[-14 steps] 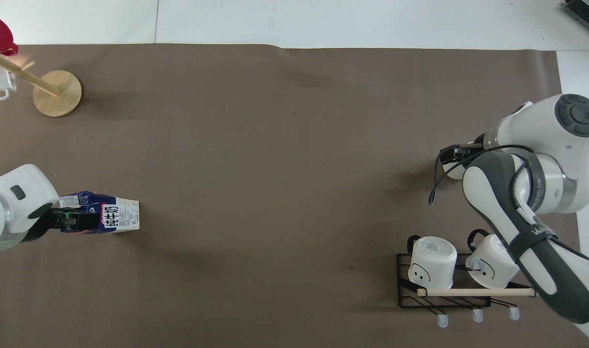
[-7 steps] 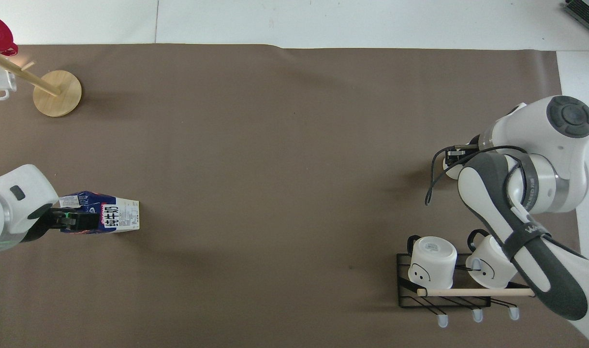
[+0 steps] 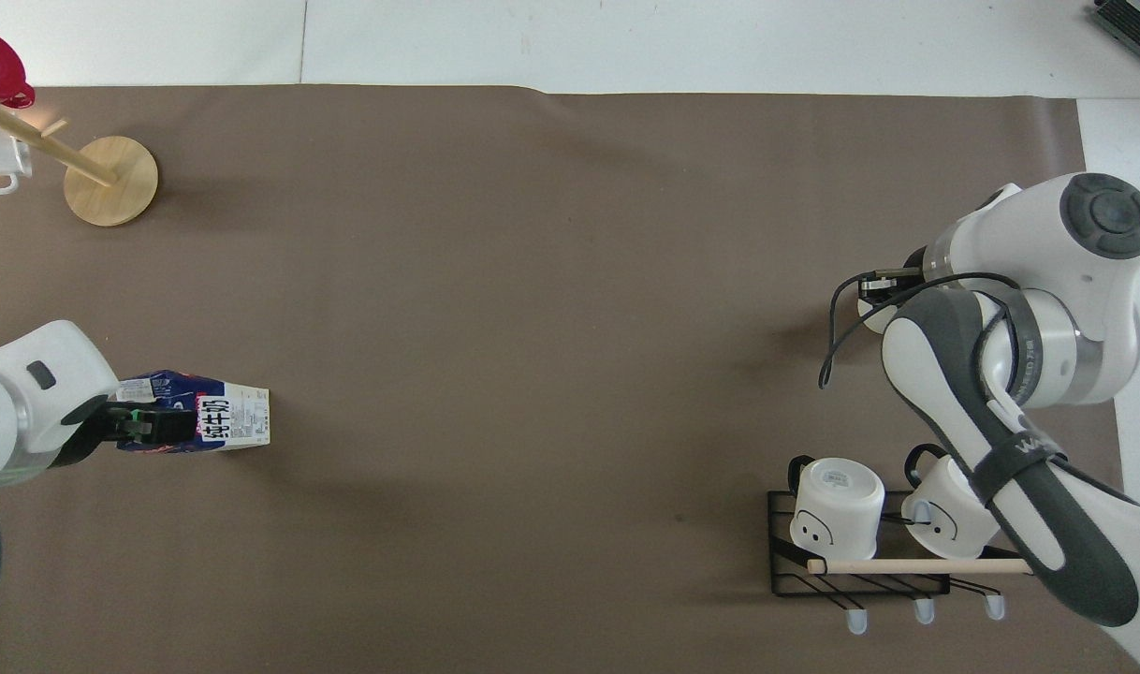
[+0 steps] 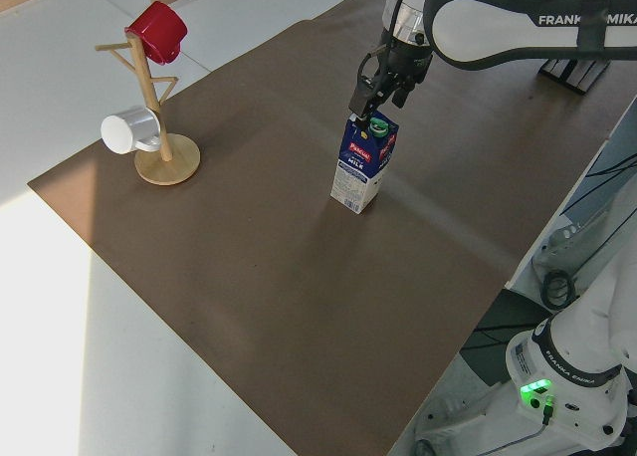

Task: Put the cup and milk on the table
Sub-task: 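Carry the dark mug toward the table center with the right gripper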

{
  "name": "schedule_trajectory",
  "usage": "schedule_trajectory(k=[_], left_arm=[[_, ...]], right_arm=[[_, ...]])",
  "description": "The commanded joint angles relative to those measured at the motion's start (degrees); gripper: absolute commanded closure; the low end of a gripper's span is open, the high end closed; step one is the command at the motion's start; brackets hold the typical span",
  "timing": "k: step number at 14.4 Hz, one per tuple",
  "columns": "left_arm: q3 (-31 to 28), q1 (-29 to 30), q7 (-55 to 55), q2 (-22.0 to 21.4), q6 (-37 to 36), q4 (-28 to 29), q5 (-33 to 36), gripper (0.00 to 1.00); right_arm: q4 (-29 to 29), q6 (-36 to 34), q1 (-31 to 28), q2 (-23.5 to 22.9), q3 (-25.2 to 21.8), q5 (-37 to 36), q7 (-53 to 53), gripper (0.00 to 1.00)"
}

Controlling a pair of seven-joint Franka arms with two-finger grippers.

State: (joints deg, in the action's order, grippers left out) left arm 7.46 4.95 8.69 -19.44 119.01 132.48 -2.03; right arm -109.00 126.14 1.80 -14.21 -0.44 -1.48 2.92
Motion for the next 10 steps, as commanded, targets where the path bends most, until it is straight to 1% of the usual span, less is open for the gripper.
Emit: schedule_trajectory(k=[1, 4, 7, 8, 10], left_arm=[[0.3, 0.8, 1.0, -0.7, 5.8, 4.7, -0.1, 0.0], [0.3, 1.2, 1.1, -0.8, 5.4, 4.8, -0.1, 0.0], [0.3, 1.9, 4.2, -0.8, 5.4, 4.8, -0.1, 0.0], [0.3, 2.5, 5.0, -0.7, 5.4, 4.8, -0.1, 0.09], [0.3, 2.5, 5.6, -0.6, 6.1, 4.7, -0.1, 0.22]], right_arm=[[2.8, -1.4, 4.0, 0.2, 0.1, 0.0, 1.0, 1.0], [4.8, -1.8, 7.8, -0.1, 0.2, 0.8, 3.0, 1.0], [5.2, -2.7, 14.0, -0.2, 0.2, 0.9, 9.6, 1.0], [5.5, -2.7, 16.5, -0.4, 0.2, 0.7, 11.4, 1.0], [6.1, -3.0, 19.6, -0.4, 0.2, 0.9, 15.1, 1.0]])
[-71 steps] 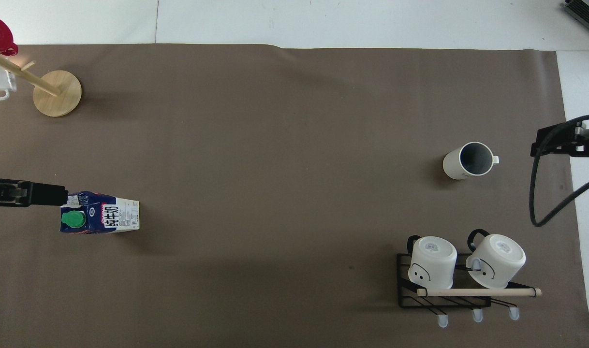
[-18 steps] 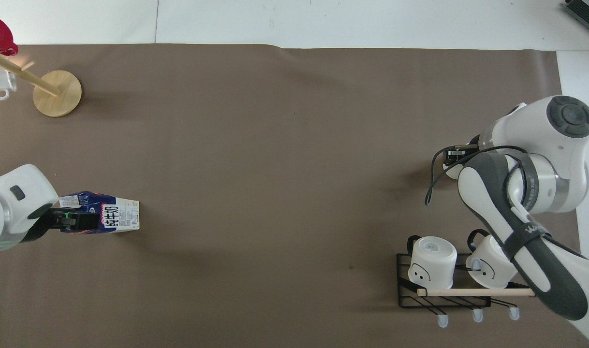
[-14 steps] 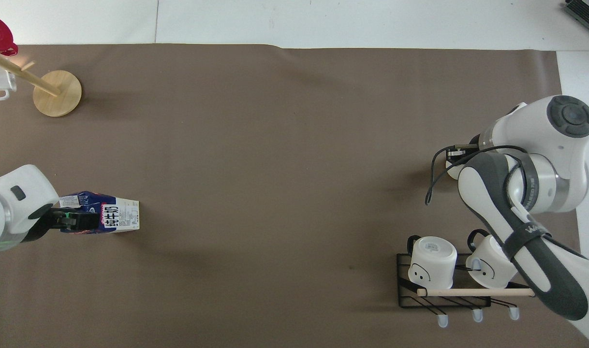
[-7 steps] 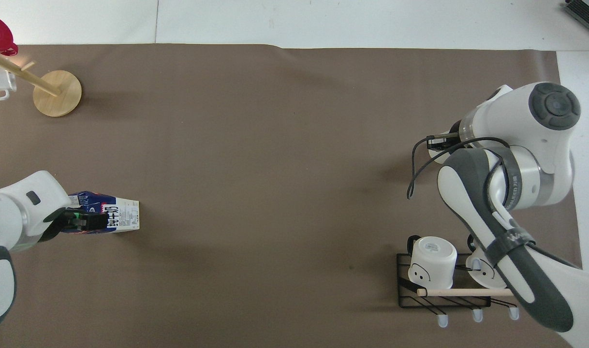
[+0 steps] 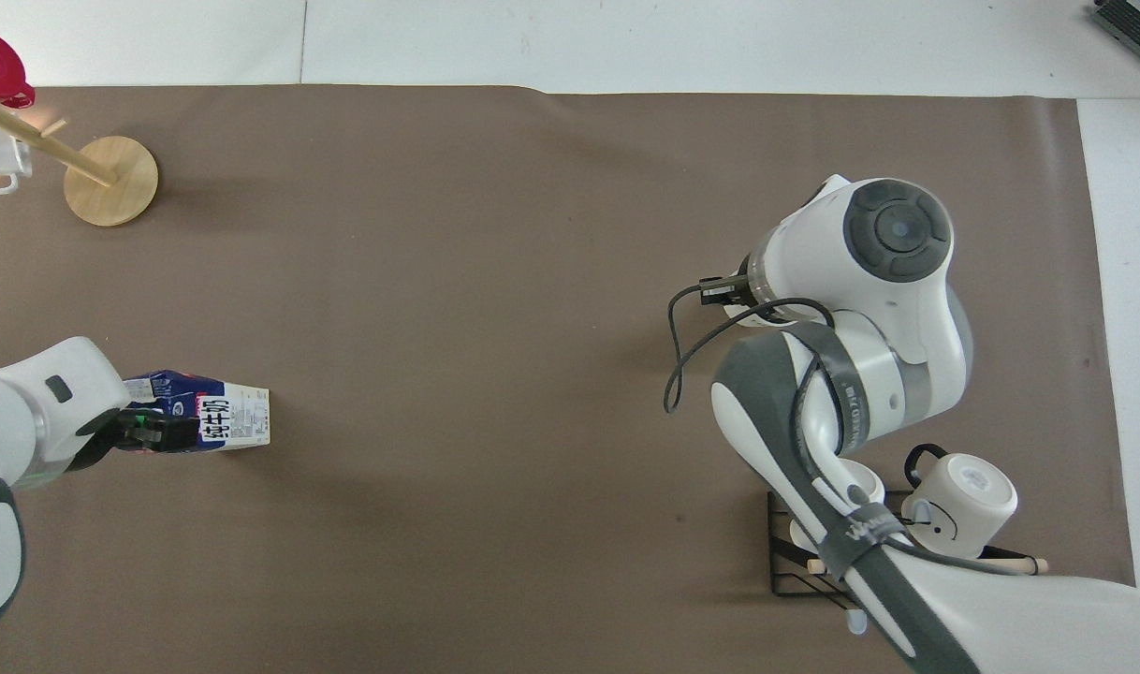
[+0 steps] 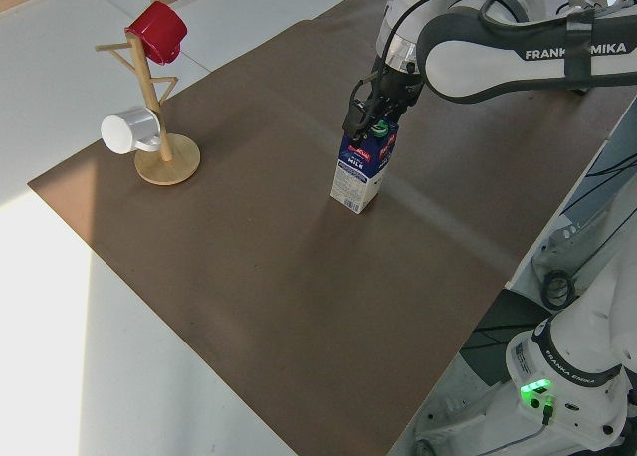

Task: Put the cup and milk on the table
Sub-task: 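Carry the dark mug toward the table center with the right gripper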

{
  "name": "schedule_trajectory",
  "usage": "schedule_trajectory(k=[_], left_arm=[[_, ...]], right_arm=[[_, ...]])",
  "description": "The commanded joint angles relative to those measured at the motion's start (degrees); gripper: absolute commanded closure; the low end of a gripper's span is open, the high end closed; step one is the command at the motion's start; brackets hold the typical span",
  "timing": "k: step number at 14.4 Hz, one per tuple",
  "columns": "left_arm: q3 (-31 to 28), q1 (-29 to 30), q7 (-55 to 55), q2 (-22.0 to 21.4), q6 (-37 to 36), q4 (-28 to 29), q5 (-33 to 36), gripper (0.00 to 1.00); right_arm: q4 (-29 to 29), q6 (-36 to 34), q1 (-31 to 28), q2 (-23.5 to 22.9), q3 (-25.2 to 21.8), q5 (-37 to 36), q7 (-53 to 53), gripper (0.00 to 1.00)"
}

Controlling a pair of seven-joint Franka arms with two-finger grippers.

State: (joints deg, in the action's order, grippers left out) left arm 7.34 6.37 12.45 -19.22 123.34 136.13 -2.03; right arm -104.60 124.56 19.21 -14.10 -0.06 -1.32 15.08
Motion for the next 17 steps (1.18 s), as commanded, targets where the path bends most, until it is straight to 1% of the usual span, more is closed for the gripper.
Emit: schedule_trajectory(k=[1, 2, 3, 5, 7, 8, 10, 11, 13, 15, 17], left_arm=[[0.4, 1.1, 1.8, -0.4, 1.8, 0.8, -0.1, 0.24], [0.4, 1.1, 1.8, -0.3, 1.8, 0.7, -0.1, 0.25], [0.4, 1.1, 1.8, -0.3, 1.8, 0.7, -0.1, 0.27], [0.4, 1.0, 1.7, -0.3, 1.7, 0.6, -0.1, 0.39], [0.4, 0.9, 1.7, -0.1, 1.6, 0.5, -0.1, 0.47], [0.5, 0.8, 1.6, -0.1, 1.6, 0.3, -0.1, 0.49], [0.5, 0.4, 1.4, -0.1, 0.2, -1.5, -0.1, 0.5], [0.5, 0.3, 1.3, 0.0, -1.5, -3.0, -0.2, 0.51], [0.6, 0.2, 0.8, 0.4, -4.6, -5.8, -0.3, 0.52], [0.9, 0.1, -0.1, 0.4, -6.9, -7.6, -0.8, 0.52], [1.1, -1.4, -2.9, 0.4, -9.5, -10.3, -0.8, 0.53]], right_arm=[[1.8, -2.2, 4.1, -0.5, 0.1, 0.9, 4.8, 1.0], [1.7, -2.5, 6.1, -0.5, 0.2, 0.9, 7.8, 1.0], [1.7, -2.5, 8.1, -0.6, 0.2, 0.9, 10.4, 1.0], [1.9, -2.5, 11.2, -2.6, 0.9, 0.8, 11.7, 1.0], [5.2, -2.4, 14.1, -5.2, 1.1, 0.7, 15.2, 1.0], [5.5, -2.3, 15.1, -6.3, 1.2, 0.4, 17.3, 1.0], [7.2, -1.5, 18.0, -8.5, 1.3, 0.6, 20.1, 1.0], [9.0, -1.4, 19.4, -10.0, 1.3, 0.6, 21.3, 1.0], [14.5, -2.6, 20.3, -13.3, 1.3, 0.8, 22.3, 1.0], [15.3, -2.6, 21.7, -13.8, 1.3, 1.1, 24.4, 1.0], [15.3, -2.5, 21.8, -13.6, 1.3, 3.4, 24.7, 1.0]])
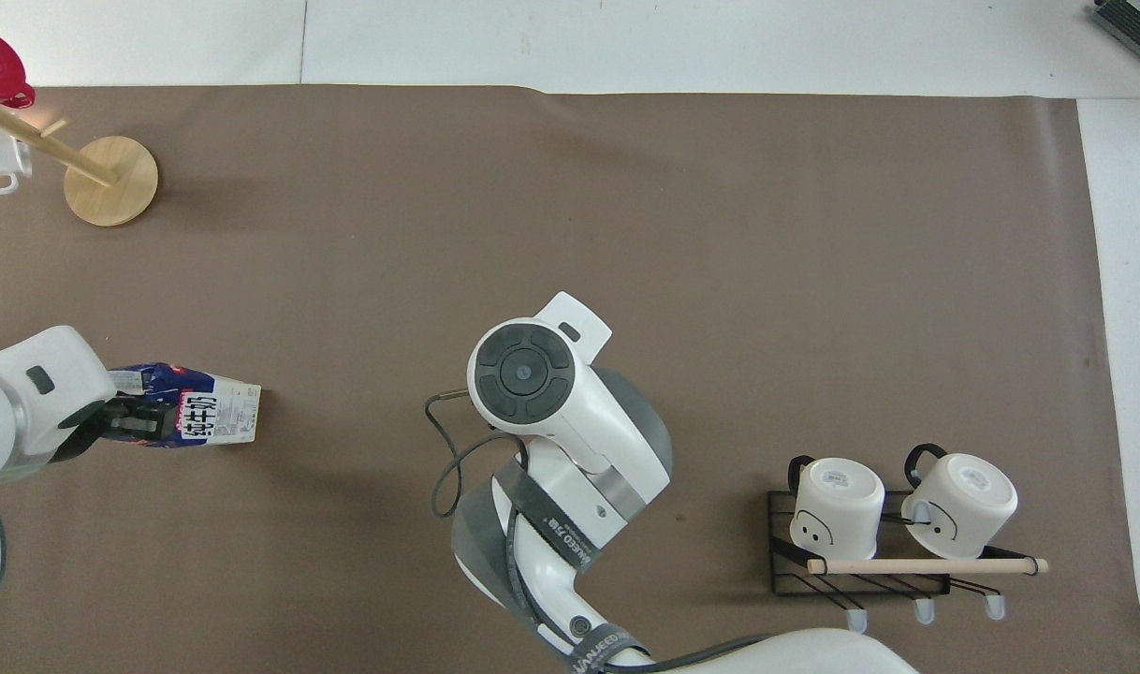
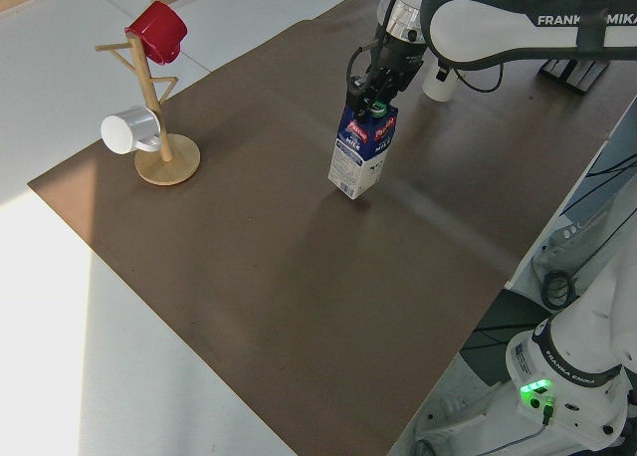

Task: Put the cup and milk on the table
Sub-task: 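Carry the dark mug toward the table center with the right gripper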

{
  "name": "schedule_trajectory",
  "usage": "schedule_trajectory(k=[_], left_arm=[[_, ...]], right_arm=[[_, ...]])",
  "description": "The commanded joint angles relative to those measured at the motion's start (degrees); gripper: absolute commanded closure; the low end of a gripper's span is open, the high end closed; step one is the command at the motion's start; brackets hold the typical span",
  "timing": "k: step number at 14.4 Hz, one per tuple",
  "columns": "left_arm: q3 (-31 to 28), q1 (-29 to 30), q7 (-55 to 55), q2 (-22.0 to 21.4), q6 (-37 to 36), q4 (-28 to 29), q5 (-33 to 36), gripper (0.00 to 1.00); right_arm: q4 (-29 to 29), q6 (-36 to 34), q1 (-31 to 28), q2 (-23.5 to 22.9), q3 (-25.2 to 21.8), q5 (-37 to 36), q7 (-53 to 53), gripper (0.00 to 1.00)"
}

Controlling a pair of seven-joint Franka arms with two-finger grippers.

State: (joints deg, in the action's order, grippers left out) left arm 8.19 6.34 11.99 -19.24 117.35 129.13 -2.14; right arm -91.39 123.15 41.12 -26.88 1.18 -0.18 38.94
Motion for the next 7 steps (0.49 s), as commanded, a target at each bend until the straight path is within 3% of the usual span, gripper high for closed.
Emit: schedule_trajectory(k=[1, 5, 7], left_arm=[[0.2, -2.6, -4.5, 0.5, -4.9, -5.2, -0.7, 0.53], [0.2, -6.6, -11.8, 1.5, -9.9, -10.7, -0.7, 0.54], [0.2, -8.4, -15.7, 1.7, -10.7, -11.6, -0.8, 0.56]], right_arm=[[1.9, -1.3, 0.2, -0.7, 0.0, 3.2, 1.0, 1.0], [0.0, -2.6, 1.2, -0.1, 0.0, 3.7, 1.2, 1.0], [-0.7, -2.6, 1.2, 0.3, 0.0, 3.7, 1.4, 0.88]])
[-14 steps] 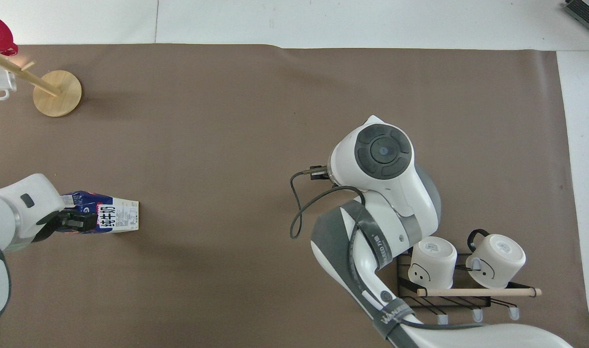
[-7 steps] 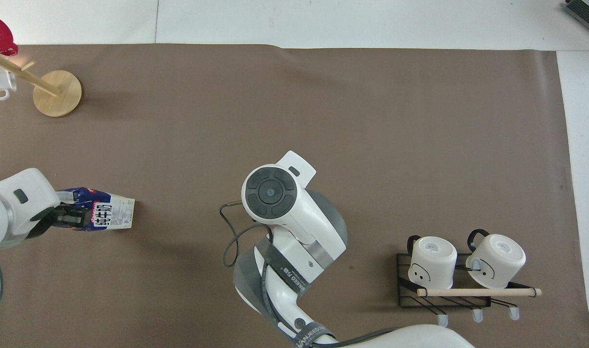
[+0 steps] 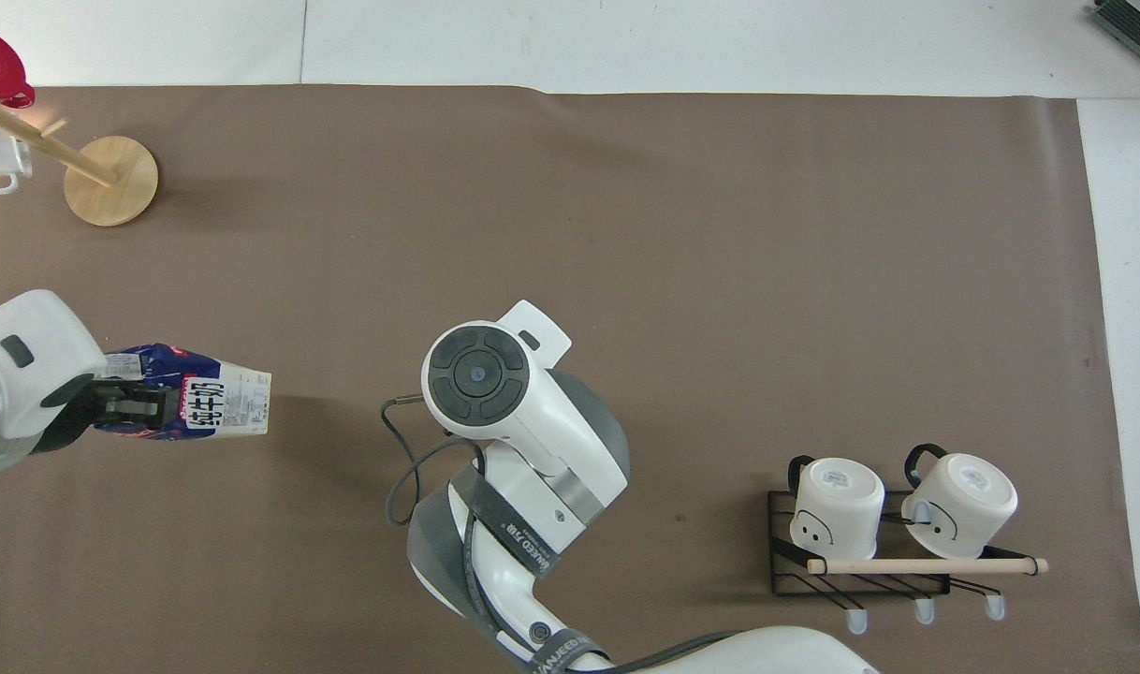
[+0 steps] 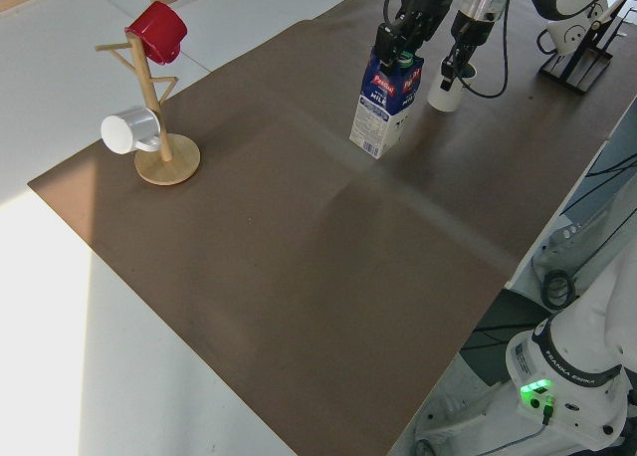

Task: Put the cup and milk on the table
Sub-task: 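Carry the dark mug toward the table center with the right gripper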

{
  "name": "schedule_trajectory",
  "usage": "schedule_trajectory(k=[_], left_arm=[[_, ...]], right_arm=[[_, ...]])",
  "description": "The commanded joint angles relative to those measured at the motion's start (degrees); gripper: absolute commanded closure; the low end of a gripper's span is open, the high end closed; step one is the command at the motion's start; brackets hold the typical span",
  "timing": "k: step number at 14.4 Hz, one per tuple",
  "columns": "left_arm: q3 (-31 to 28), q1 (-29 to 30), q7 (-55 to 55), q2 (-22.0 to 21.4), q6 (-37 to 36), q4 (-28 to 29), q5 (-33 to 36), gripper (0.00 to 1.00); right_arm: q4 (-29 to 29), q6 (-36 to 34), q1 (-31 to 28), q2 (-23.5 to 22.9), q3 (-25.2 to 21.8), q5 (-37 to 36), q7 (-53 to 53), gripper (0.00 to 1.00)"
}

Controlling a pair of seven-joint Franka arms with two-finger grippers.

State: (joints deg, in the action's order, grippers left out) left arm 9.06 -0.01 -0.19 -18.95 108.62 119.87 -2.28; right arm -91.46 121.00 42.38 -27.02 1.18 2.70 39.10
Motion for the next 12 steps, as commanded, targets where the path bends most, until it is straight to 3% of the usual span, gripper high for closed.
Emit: schedule_trajectory(k=[1, 4, 5, 7, 8, 12], left_arm=[[-0.6, -3.0, -5.2, 1.6, -2.0, -2.4, -0.7, 0.57], [-0.6, -3.5, -7.0, 1.8, -1.9, -2.8, -1.2, 0.57], [-0.6, -3.9, -7.2, 1.8, -1.9, -2.9, -1.8, 0.57], [-0.5, -4.3, -8.3, 1.8, -1.9, -2.9, -1.8, 0.57], [-0.4, -5.1, -9.4, 1.8, -1.8, -3.0, -1.8, 0.57], [-0.3, -7.3, -13.1, 1.8, -1.8, -3.5, -1.8, 0.57]], right_arm=[[-0.4, -0.5, 0.0, 0.4, 0.1, 0.7, 1.3, 0.85], [0.1, 0.6, 0.0, 0.4, 0.1, 0.7, 3.5, 0.61], [0.1, 0.3, -0.2, 0.8, 0.1, 0.7, 3.6, 0.42], [-0.6, -0.8, -0.9, 3.6, 0.0, 0.7, 3.6, 0.21], [-1.2, -1.4, -1.7, 5.1, 0.0, 0.7, 3.6, 0.0], [-6.1, -2.9, -7.8, 14.8, 0.0, 0.7, 2.3, 0.0]])
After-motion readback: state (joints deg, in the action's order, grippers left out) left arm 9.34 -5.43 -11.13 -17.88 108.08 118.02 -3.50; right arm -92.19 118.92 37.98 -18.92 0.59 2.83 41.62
